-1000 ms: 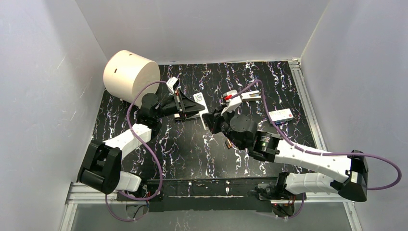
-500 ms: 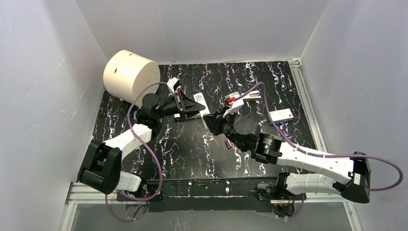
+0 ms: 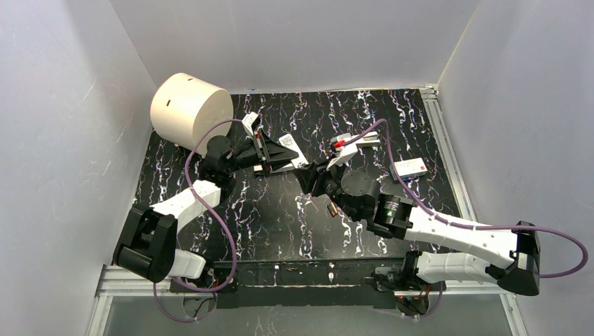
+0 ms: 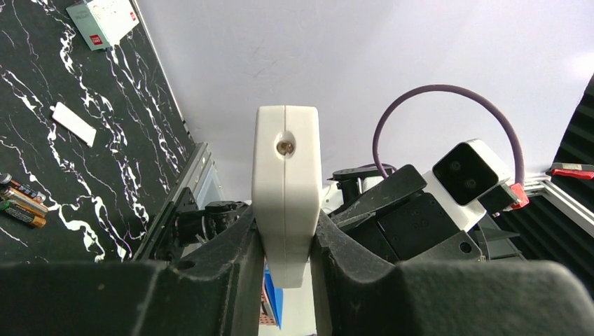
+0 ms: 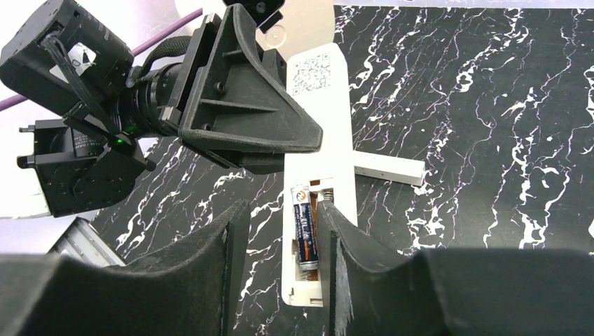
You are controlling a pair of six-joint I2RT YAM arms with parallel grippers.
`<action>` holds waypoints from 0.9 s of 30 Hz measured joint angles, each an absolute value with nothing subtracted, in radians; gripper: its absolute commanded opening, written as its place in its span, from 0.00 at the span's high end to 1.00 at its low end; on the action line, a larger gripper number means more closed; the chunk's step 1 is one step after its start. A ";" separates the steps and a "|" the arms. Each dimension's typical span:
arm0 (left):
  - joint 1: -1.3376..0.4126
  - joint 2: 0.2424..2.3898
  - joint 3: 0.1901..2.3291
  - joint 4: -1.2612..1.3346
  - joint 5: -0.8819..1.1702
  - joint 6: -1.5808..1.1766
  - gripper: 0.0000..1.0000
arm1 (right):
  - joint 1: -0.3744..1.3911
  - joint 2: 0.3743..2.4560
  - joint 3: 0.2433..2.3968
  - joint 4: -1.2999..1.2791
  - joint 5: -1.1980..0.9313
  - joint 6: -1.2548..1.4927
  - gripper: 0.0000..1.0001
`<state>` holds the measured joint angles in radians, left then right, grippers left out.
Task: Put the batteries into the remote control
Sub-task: Load the battery into the remote control.
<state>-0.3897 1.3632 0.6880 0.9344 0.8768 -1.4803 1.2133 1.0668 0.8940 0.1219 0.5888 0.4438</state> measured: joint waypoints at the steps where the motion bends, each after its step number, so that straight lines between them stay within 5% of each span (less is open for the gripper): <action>1: -0.390 1.363 0.688 0.934 0.876 -1.480 1.00 | 1.213 1.068 0.899 0.115 0.595 0.447 0.48; 12: -0.389 1.355 0.688 0.939 0.882 -1.473 1.00 | 1.211 1.065 0.947 0.048 0.638 0.479 0.32; 19: -0.389 1.341 0.688 0.943 0.878 -1.449 1.00 | 1.211 0.996 0.946 0.044 0.628 0.586 0.03; 27: -0.389 1.317 0.688 0.942 0.857 -1.437 1.00 | 1.211 0.865 0.852 0.033 0.680 0.975 0.01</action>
